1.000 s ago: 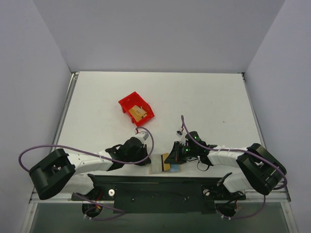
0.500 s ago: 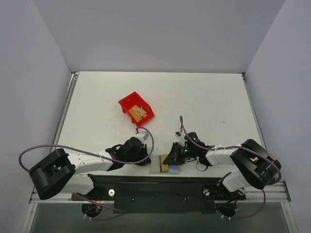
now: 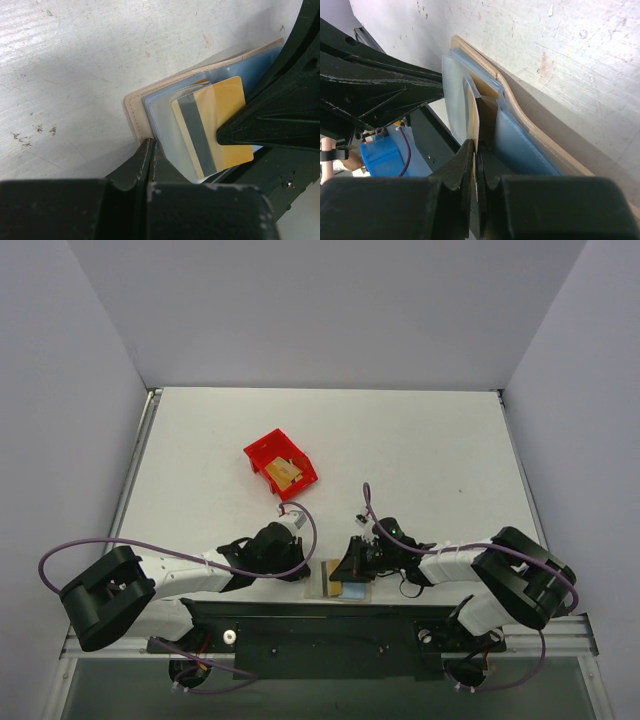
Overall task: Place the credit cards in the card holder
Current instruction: Insert the credit card into the card holder.
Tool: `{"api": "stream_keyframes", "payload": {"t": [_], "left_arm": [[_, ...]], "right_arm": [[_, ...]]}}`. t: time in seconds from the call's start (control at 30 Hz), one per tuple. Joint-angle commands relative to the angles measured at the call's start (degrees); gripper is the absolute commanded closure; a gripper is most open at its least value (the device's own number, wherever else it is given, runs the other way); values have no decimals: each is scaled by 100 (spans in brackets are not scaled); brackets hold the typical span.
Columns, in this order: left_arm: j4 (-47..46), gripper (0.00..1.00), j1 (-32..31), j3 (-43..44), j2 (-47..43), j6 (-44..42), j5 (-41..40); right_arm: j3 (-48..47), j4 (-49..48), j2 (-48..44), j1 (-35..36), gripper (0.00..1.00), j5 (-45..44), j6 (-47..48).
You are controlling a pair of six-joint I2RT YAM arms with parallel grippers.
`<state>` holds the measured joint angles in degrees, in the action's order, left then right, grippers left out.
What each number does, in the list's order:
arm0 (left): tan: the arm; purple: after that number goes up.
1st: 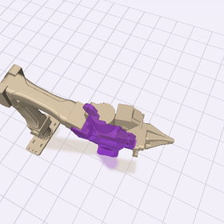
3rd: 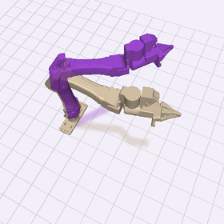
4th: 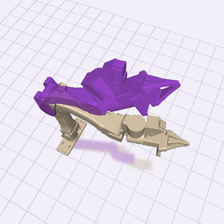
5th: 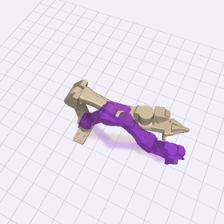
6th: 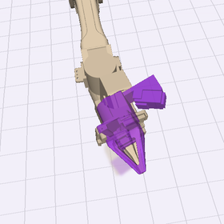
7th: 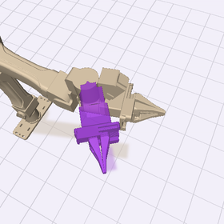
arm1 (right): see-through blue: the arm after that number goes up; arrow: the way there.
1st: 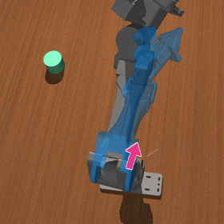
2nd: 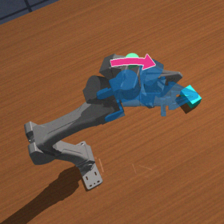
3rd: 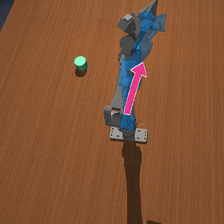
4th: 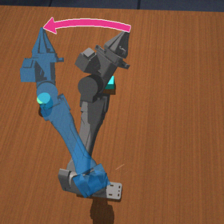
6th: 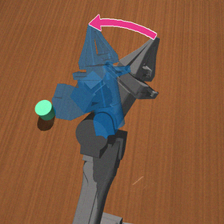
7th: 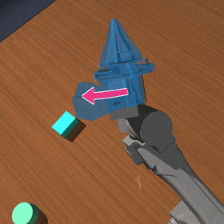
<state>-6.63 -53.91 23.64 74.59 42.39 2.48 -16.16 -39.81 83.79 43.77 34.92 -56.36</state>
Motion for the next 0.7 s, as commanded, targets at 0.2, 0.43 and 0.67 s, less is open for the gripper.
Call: {"api": "stream_keyframes", "payload": {"t": [0.2,0.43,0.67], "left_arm": [[92,100,-32,36,47,-108,-20],[74,100,-32,27,30,-108,-11],[48,100,-32,-43,-32,-82,-28]], "right_arm": [[-106,465,-547,395,100,-1355,-7],[-282,1010,-776,422,71,-1409,248],[-528,1949,-1145,422,65,-1646,494]]}}
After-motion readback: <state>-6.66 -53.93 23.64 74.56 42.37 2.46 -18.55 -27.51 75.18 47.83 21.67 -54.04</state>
